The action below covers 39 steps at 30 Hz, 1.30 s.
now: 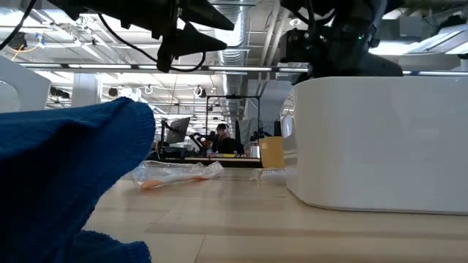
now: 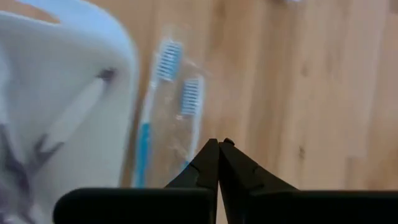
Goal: Pick & Place Toothbrushes
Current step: Put the blue toothbrush into the left white bin
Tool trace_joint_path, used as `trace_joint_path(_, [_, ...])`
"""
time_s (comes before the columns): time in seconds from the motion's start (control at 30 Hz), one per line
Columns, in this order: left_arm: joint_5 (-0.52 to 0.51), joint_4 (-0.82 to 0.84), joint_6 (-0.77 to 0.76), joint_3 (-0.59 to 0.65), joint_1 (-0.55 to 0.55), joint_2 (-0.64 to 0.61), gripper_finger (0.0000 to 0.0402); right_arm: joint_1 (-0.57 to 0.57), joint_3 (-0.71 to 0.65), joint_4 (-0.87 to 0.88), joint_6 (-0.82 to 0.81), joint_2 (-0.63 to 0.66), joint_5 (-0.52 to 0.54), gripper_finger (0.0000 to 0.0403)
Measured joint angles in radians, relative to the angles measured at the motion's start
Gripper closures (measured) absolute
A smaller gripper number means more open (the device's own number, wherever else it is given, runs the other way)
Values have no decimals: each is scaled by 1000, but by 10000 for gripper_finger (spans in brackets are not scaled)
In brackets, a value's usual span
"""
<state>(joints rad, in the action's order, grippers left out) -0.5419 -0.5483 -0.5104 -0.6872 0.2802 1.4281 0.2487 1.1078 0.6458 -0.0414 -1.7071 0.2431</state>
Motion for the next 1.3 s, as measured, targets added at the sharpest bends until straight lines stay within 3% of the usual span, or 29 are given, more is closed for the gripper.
trace_joint_path(1.03, [-11, 1, -3, 0, 0, 0, 245, 72, -4, -77, 51, -1, -267, 403])
trace_joint_path(1.3, [-11, 1, -3, 0, 0, 0, 245, 77, -5, -37, 93, 0, -221, 403])
